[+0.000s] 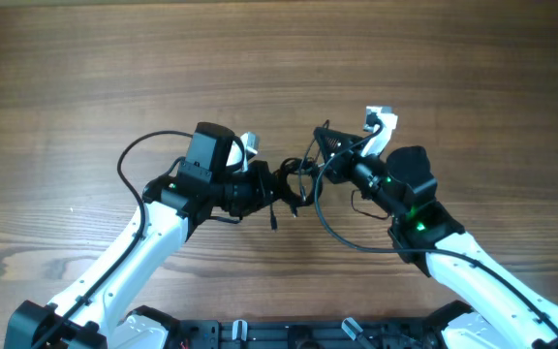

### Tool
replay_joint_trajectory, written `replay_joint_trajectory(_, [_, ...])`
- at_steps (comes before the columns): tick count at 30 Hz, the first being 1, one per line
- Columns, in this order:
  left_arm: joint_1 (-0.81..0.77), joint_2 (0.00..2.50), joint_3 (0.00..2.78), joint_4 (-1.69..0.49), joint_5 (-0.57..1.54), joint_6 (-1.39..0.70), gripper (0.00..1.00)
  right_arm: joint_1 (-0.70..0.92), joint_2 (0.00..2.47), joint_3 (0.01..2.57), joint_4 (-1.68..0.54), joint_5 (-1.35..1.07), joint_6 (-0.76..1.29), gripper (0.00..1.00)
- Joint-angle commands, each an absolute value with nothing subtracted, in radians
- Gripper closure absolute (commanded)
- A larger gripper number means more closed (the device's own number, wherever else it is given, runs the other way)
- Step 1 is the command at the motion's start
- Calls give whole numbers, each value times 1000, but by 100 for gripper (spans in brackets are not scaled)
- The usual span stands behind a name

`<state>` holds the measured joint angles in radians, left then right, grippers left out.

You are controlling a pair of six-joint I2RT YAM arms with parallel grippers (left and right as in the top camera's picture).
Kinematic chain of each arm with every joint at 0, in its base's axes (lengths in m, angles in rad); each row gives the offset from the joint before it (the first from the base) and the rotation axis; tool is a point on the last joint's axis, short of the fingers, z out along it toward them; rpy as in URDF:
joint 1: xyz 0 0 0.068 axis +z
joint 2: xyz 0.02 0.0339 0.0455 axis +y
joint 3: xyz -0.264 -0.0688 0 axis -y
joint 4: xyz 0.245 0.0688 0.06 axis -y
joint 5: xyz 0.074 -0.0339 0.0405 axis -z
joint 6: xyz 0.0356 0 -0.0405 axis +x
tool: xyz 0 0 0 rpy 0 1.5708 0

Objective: Untangle cables

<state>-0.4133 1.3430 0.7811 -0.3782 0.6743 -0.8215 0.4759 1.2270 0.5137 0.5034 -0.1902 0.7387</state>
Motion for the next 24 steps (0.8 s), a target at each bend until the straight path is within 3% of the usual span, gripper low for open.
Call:
replay_joint_trajectory(1, [-417,1342,789,-379,757,-989,96,474,1237,518,540,-57,653,95])
replay_joint_trajectory(9, [-417,1342,789,-331,786,-1263,96,474,1238,518,468,-60,467,95])
replay_joint_trajectory(19, [-417,1342,789,-306,830,-1300,96,477,1238,518,470,-46,365,95])
replay_joint_trajectory(24, [-417,1342,789,-299,813,-1392,96,580,1250,518,458,-45,260,95])
